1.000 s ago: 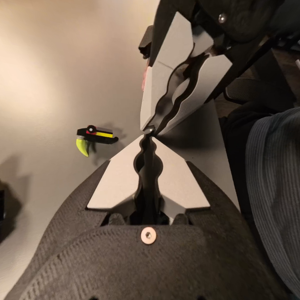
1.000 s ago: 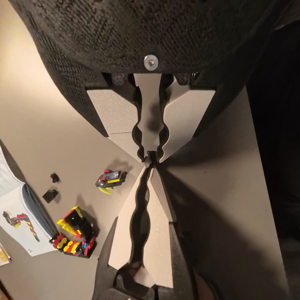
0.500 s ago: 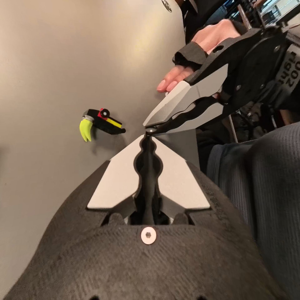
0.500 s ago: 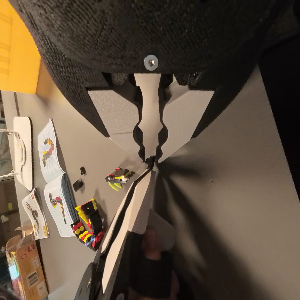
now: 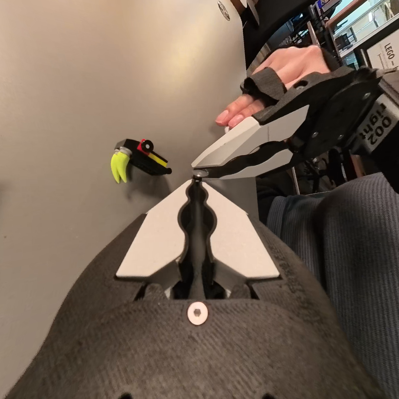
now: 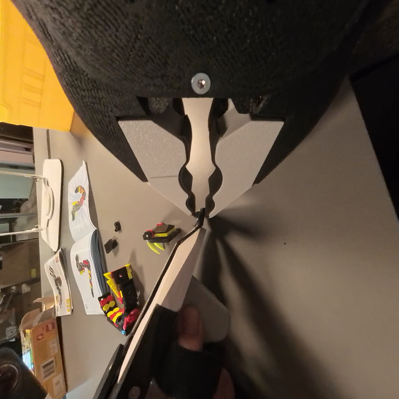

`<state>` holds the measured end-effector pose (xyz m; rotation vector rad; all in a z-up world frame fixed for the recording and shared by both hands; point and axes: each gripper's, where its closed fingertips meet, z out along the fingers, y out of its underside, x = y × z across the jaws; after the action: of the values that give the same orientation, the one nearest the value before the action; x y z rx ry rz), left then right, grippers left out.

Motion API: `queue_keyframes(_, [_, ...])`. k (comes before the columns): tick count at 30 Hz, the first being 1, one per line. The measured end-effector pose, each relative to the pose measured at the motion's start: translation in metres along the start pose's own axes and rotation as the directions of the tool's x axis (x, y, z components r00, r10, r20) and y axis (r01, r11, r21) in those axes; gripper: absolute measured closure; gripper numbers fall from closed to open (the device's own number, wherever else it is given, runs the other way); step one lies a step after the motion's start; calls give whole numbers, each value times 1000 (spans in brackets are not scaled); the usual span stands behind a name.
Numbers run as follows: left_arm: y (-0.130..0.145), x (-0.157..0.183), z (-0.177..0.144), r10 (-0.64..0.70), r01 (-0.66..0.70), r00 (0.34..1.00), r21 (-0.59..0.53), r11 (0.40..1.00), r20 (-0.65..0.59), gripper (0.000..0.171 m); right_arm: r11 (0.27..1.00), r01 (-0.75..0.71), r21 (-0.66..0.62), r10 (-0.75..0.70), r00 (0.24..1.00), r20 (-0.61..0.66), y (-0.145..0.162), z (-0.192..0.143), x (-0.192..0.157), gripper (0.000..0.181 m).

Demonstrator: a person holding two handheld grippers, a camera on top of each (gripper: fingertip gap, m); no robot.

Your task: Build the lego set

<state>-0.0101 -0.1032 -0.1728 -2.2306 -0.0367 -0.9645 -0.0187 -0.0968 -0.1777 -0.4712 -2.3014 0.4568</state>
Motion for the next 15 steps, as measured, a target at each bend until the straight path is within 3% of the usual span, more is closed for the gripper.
queue_keyframes(6, [0,2,0,31,-31,1000,5,1000,2,170,999,-49,6,48,997,64,1,0,2,176])
queue_keyframes(9, [-2,7,-2,150,-150,988,20,988,32,168,983,-177,42,169,975,142,0,-1,1,176])
queue_keyframes(10, [-3,8,-3,224,-225,973,17,974,60,160,978,-202,40,194,968,159,2,0,2,177])
queue_keyframes(12, [-8,7,-6,408,-416,897,12,909,172,145,969,-244,50,230,955,189,2,2,2,177])
queue_keyframes(15, [-8,1,-6,616,-624,725,-86,777,309,141,956,-288,58,268,936,230,1,2,1,178])
